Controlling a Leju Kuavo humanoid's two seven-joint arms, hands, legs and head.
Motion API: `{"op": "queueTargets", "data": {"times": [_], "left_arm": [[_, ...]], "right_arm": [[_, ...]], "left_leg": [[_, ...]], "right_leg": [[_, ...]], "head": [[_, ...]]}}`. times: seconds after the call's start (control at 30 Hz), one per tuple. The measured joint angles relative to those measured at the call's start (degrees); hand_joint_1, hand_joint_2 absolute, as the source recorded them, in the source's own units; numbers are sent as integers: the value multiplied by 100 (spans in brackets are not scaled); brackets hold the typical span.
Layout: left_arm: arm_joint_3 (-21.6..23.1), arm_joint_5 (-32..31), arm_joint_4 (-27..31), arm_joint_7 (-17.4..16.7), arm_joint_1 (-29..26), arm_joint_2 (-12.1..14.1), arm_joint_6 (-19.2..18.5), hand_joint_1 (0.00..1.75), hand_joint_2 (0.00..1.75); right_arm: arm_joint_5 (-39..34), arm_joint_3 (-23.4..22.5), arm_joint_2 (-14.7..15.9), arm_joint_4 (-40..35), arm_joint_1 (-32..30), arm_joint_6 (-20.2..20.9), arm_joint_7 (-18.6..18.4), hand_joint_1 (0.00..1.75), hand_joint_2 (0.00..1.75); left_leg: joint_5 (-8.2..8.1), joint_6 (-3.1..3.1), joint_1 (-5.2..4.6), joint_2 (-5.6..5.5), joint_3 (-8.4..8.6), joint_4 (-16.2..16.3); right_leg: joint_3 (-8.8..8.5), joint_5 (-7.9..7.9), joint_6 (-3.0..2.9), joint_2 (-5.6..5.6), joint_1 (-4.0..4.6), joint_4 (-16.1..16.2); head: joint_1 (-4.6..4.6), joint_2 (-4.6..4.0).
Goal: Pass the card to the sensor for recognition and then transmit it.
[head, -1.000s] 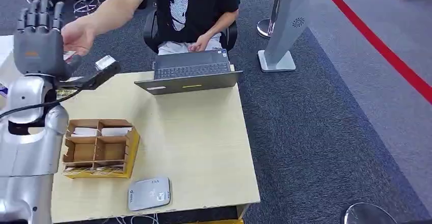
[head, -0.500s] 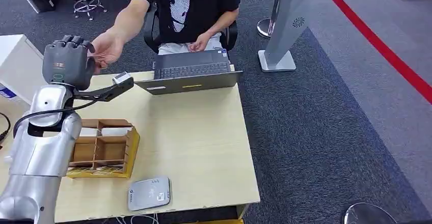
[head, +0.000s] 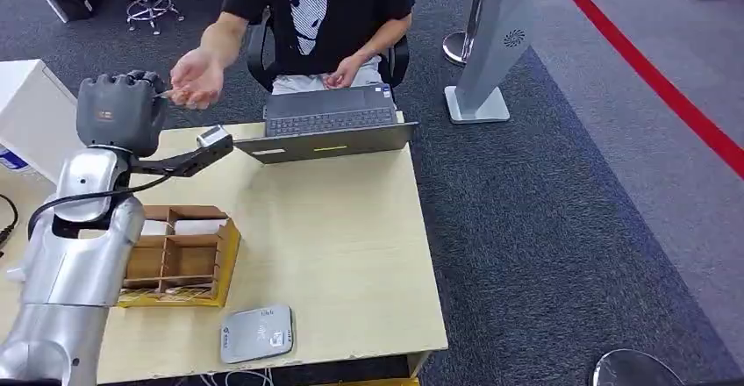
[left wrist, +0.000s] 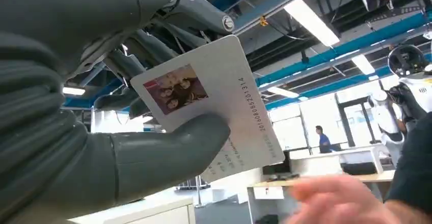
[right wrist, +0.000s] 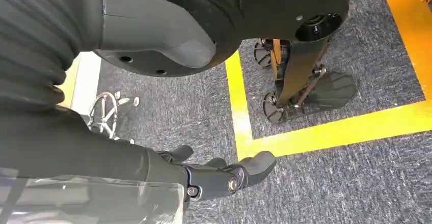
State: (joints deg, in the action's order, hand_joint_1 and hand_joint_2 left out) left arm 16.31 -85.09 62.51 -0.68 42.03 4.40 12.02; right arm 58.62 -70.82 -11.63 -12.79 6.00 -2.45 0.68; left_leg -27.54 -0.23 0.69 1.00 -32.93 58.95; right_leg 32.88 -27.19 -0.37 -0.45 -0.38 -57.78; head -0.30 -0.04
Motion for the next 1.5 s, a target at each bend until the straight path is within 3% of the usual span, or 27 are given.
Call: {"op": "queueTargets", "data": {"times": [0.33,0.57,0.73,0.87,1.0,1.2,1.37,1.5], "left_arm": [[-348,48,1435,670,-931,-414,261,175,175],[-275,671,3604,1141,-2775,-914,724,175,175],[-138,833,4392,1204,-3447,-960,844,175,175],[-127,1498,4908,1498,-4192,-968,1120,175,175],[-164,1777,5091,1703,-4857,-962,1189,175,175],[-245,1843,5148,1736,-5180,-966,1124,175,175],[-461,1921,5126,1738,-5493,-1047,1019,175,175],[-710,1963,4897,1753,-5590,-1198,840,175,175]], "right_arm": [[-74,-2,-2,0,-14,-77,-7,0,175],[-310,-57,-50,0,-26,-286,-46,0,175],[-356,-114,-68,0,-23,-299,-31,0,175],[-599,-175,-83,-11,-40,-358,790,0,175],[-870,-275,-81,-68,-35,-50,1600,0,175],[-1053,-358,-79,-146,-34,120,1986,0,175],[-1403,-481,-77,-249,-32,561,2967,0,175],[-1508,-503,-76,-339,-32,898,3425,0,175]], "left_leg": [[-2,2,-3,1,-4,0],[-20,15,-3,10,-3,0],[-21,17,-2,2,-8,-2],[-25,11,-3,15,1,-6],[-25,11,-3,1,-5,-6],[-25,11,-3,1,-8,-6],[-25,11,-2,0,-5,-5],[-25,11,-3,0,-6,-5]], "right_leg": [[1,-2,3,-1,-2,2],[5,-14,13,10,-3,5],[4,-18,12,-4,-2,5],[0,-17,10,16,-2,3],[1,-21,15,-4,-2,4],[-1,-20,15,-5,-2,4],[0,-21,15,-6,-2,4],[0,-21,15,-6,-2,4]], "head": [[-2,0],[4,0],[0,0],[-7,0],[-5,0],[-5,0],[-3,0],[-5,0]]}}
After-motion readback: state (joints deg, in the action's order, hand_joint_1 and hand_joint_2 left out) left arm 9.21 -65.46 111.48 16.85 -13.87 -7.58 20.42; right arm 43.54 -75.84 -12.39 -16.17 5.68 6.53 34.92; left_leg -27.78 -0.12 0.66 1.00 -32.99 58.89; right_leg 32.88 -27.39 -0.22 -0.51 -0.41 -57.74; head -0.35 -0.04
